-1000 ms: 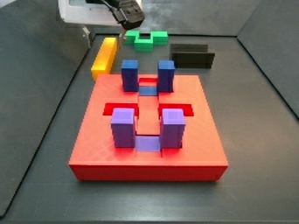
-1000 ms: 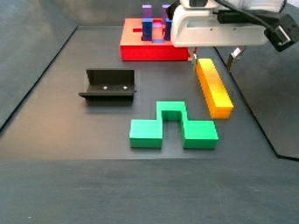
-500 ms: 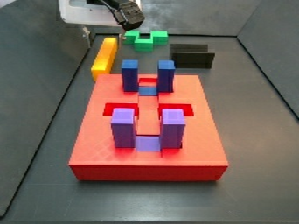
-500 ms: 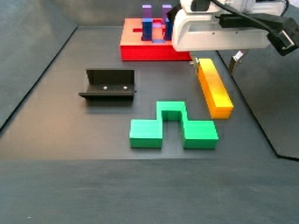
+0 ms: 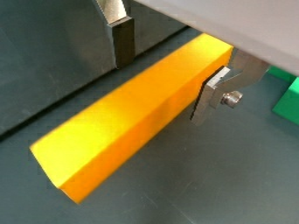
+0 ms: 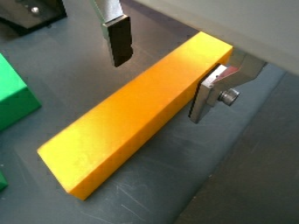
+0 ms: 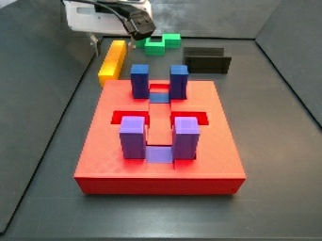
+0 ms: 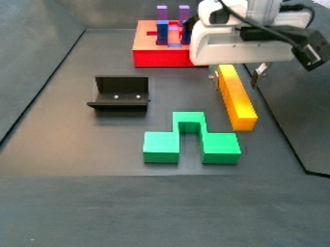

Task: Pick up the yellow object. Move up. Move to above the board. Insert the yellow object.
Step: Pick up the yellow object.

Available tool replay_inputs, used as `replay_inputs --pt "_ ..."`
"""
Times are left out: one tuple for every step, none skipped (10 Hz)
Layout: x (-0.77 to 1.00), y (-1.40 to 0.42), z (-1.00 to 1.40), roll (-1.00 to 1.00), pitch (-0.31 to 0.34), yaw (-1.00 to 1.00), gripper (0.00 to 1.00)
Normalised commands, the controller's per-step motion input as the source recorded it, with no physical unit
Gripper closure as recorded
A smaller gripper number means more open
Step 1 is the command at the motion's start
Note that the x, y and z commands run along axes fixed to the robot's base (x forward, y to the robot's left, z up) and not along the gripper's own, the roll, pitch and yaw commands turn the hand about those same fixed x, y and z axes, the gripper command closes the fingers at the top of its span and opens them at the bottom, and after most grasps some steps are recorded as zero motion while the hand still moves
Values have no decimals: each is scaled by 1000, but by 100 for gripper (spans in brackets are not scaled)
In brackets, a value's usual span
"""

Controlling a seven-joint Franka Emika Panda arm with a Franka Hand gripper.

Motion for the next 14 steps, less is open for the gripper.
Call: replay_inputs --pt "49 54 -223 44 -1 0 0" --pt "9 43 -169 26 0 0 0" --pt "0 0 -106 0 0 0 0" --pt "0 0 -106 0 0 -6 0" --pt "0 0 -63 0 0 0 0" --pt "0 0 -169 0 -6 0 0" --pt "0 0 0 0 0 0 0" --pt "0 0 0 0 0 0 100" --pt "0 0 0 0 0 0 100" --pt "0 0 0 0 0 0 100" --pt "0 0 0 0 0 0 100" --pt "0 0 0 0 0 0 100" --pt "0 0 0 0 0 0 100" --pt "0 0 0 0 0 0 100"
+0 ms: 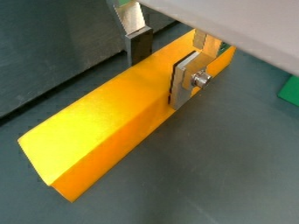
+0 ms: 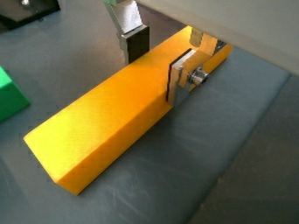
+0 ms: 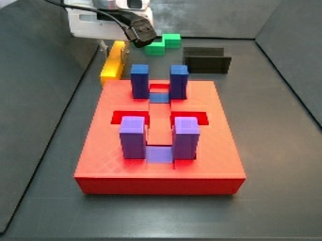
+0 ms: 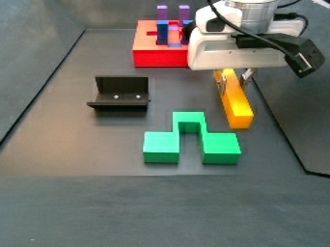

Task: Pick up the yellow object. Move up. Move to above the board. Insert the yellow object.
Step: Pick up the yellow object, then move up.

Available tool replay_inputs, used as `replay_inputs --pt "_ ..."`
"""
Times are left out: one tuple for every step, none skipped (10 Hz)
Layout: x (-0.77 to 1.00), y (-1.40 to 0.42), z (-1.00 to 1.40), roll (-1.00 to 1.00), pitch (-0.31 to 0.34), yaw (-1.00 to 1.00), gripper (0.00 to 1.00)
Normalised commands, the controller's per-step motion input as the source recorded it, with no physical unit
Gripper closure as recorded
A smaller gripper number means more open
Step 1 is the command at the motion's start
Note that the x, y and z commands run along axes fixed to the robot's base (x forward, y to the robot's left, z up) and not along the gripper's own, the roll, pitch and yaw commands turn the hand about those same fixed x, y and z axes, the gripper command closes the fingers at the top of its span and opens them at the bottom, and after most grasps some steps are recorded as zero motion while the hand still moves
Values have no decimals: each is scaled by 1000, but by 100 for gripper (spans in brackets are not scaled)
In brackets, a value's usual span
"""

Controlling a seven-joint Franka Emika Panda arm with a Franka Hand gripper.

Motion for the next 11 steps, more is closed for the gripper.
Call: replay_inputs --pt "0 0 0 0 0 0 100" --pt "0 0 0 0 0 0 100" --pt "0 0 0 0 0 0 100" --pt "0 0 0 0 0 0 100" --pt "0 0 0 0 0 0 100" --pt "0 0 0 0 0 0 100" --pt "0 0 0 0 0 0 100" --pt "0 0 0 0 0 0 100" --pt "0 0 0 0 0 0 100" --pt "0 0 833 0 0 0 100" --pt "-76 67 802 2 29 54 100"
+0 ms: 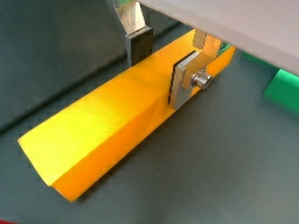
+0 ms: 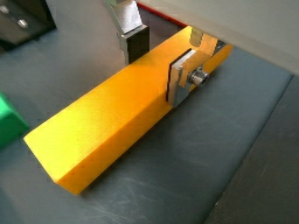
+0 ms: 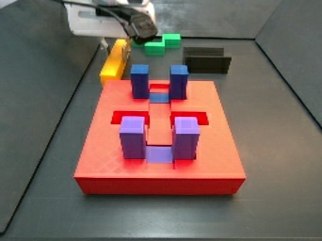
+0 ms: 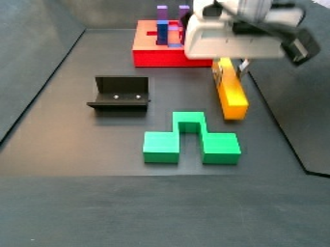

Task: Pick up the yellow object. Move up. Move to above the board. Insert the yellow object.
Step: Move up, then move to above the board.

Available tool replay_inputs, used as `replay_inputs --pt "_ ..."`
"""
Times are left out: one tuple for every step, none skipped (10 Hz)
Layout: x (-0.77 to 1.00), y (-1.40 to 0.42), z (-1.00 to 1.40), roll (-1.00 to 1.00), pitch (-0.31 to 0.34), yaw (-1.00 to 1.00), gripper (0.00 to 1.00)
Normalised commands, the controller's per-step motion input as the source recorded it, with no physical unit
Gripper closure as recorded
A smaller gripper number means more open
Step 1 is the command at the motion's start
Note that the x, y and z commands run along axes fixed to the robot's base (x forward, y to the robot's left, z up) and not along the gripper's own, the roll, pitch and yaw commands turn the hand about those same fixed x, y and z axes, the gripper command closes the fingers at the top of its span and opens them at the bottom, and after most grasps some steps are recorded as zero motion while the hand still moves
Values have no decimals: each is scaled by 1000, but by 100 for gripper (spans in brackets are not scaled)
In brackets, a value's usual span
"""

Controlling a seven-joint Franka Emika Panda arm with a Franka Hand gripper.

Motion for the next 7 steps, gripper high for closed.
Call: replay_inputs --pt "-102 54 710 0 38 51 100" --pt "-64 23 350 -4 2 28 100" --pt "0 0 1400 0 0 0 100" --pt "-2 -4 1400 -1 30 -10 100" --pt "-39 -9 1400 -8 38 -8 100" --pt "-25 -6 1400 -15 11 -7 100" --pt "30 -5 1400 -25 42 -7 100"
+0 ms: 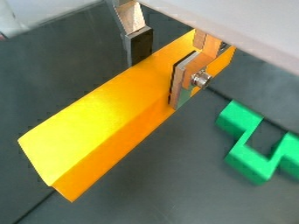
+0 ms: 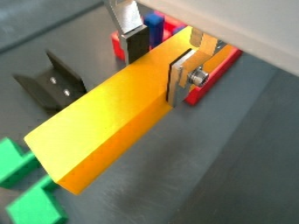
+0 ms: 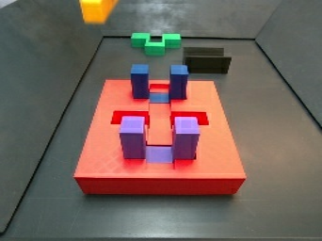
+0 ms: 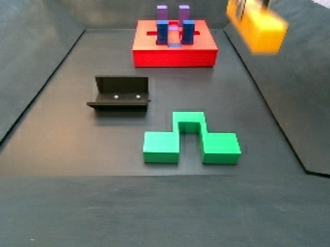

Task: Pick up the yellow object. Move up. Move to above the board. Insert the yellow object.
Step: Move to above the board.

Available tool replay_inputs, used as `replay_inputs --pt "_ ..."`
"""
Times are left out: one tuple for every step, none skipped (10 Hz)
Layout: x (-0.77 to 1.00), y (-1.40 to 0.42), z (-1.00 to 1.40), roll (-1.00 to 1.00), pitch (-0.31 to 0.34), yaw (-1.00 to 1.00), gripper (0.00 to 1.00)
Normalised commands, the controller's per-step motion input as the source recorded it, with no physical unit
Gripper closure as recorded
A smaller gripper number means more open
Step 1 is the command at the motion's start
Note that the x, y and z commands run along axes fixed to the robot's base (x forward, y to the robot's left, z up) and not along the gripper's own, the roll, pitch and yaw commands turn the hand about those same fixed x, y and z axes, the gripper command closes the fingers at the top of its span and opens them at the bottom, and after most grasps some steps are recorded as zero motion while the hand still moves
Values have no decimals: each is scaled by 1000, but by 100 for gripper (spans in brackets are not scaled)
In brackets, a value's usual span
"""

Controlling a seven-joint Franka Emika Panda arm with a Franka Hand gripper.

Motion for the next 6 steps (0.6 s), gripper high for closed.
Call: replay_inputs --pt "52 -5 1400 -31 82 -5 100" --pt "8 -5 982 -35 86 -7 100" --pt "9 -6 588 -37 49 -8 100" --pt "29 2 320 -35 35 0 100" --pt "29 1 185 -34 46 -6 100" --pt "712 -1400 236 -6 93 -3 100"
